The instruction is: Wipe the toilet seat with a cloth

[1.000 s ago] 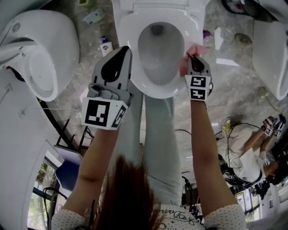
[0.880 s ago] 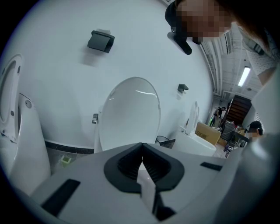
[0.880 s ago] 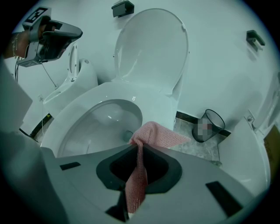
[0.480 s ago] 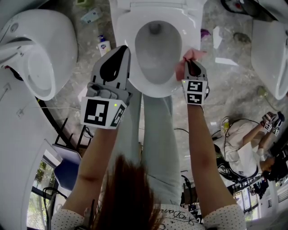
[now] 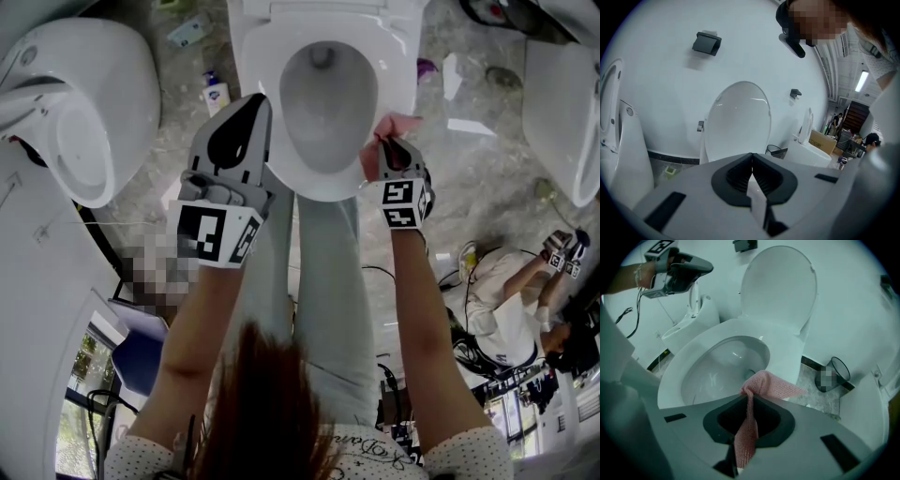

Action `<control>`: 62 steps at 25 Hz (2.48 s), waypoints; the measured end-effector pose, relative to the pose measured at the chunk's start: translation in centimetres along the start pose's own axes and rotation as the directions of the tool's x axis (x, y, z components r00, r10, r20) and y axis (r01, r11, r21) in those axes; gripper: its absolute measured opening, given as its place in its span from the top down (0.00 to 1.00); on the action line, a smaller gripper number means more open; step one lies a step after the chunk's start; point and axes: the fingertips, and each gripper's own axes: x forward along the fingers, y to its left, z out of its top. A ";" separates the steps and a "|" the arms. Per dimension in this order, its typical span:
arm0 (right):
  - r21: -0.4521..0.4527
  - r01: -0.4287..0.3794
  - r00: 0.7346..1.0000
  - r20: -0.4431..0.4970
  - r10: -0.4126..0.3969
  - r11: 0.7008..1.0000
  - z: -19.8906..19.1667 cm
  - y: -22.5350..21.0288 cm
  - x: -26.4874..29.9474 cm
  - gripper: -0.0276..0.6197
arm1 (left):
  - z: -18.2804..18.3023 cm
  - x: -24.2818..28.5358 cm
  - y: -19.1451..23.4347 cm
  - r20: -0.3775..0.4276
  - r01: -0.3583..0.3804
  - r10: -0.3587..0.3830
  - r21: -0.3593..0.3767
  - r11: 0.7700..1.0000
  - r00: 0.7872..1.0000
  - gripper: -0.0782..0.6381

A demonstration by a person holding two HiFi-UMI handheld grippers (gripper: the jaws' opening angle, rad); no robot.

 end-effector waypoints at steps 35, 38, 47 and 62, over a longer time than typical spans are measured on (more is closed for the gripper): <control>-0.315 -0.529 0.849 -0.195 0.491 0.788 -3.9 6.8 -2.2 0.88 | -0.4 -1.7 1.8 0.003 -0.046 0.046 -0.011 0.999 0.999 0.88; -0.320 -0.542 0.840 -0.201 0.503 0.777 -4.0 7.4 -2.3 0.88 | -0.6 -1.8 2.1 0.004 -0.055 0.056 -0.014 0.998 0.998 0.88; -0.318 -0.598 0.802 -0.240 0.547 0.736 -4.4 10.3 -2.5 0.88 | -1.0 -2.5 3.0 0.009 -0.083 0.084 -0.018 0.996 0.996 0.88; -0.313 -0.653 0.757 -0.255 0.601 0.690 -4.0 15.0 -2.0 0.87 | -1.8 -5.6 3.9 0.014 -0.160 0.159 0.016 0.987 0.987 0.88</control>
